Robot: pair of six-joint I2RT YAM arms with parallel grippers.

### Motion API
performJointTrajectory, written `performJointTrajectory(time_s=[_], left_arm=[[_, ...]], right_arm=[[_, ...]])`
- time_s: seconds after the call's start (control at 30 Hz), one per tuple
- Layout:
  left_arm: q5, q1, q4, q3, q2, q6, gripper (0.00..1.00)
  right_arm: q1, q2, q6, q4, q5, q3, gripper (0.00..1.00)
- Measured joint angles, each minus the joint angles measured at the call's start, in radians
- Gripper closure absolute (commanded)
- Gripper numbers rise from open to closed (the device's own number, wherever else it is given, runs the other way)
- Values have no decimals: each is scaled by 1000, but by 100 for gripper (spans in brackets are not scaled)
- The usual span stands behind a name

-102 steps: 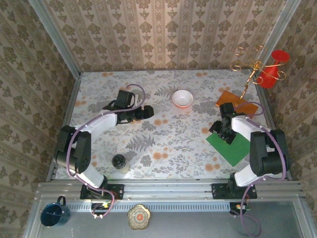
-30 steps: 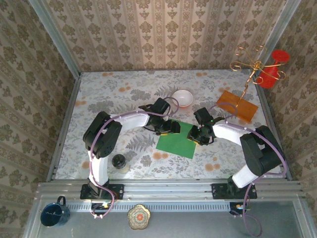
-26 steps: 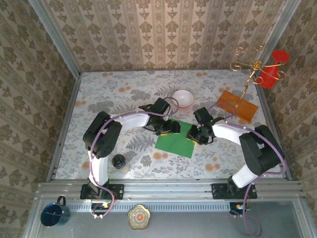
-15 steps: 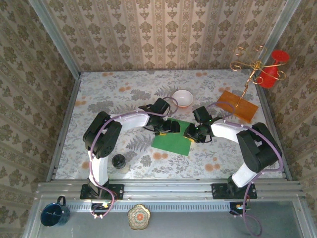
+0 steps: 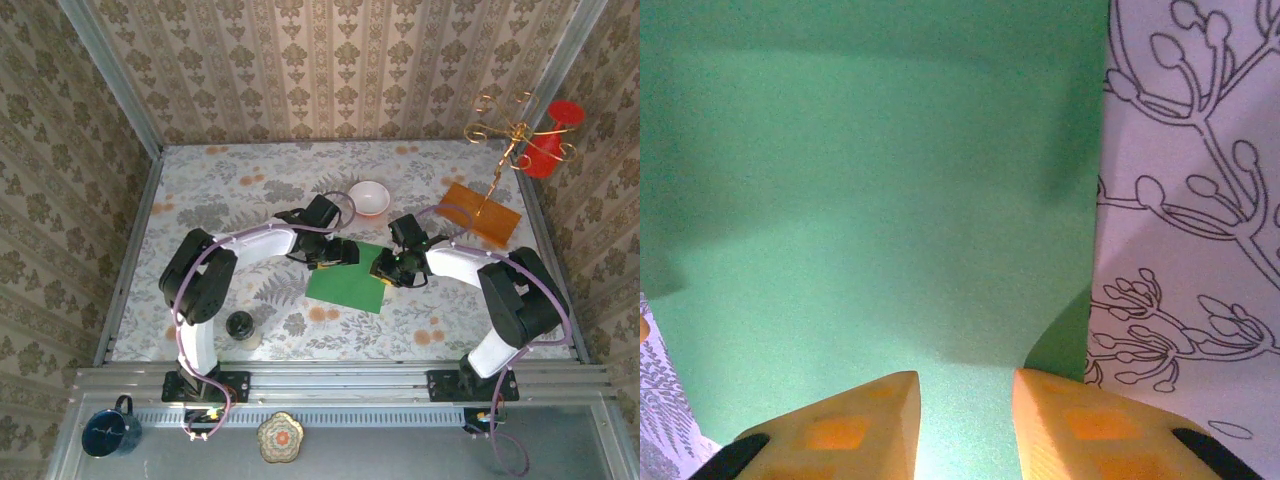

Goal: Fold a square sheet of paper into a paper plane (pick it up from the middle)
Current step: First fold in half a square sheet of paper at the center of the table.

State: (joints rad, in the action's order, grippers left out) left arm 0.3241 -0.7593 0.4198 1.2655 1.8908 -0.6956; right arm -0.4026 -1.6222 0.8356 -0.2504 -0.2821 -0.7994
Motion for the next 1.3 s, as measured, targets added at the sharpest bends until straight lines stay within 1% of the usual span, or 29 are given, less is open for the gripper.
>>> performJointTrajectory(time_s=[0.27, 0.6, 0.73, 0.9, 1.03, 1.1, 1.3], left_arm=[[-14, 1, 18, 1, 45, 0, 19], [-10, 2, 14, 8, 47, -18, 14], [-5, 9, -18, -16, 35, -43, 14], [32, 35, -80, -66, 11, -74, 15], [43, 56, -90, -79, 5, -81, 19], [46, 64, -92, -84, 3, -84, 23], [41, 90, -91, -113, -13, -84, 46]], right_arm=[[0, -17, 1, 16, -14, 0, 69], [0, -69, 1, 47, -63, -39, 69], [-14, -101, 2, 66, -71, -68, 70], [-31, -137, 2, 84, -82, -101, 71], [-50, -172, 3, 93, -92, -139, 72], [-63, -187, 5, 97, -93, -158, 72], [-80, -195, 14, 119, -93, -166, 71]])
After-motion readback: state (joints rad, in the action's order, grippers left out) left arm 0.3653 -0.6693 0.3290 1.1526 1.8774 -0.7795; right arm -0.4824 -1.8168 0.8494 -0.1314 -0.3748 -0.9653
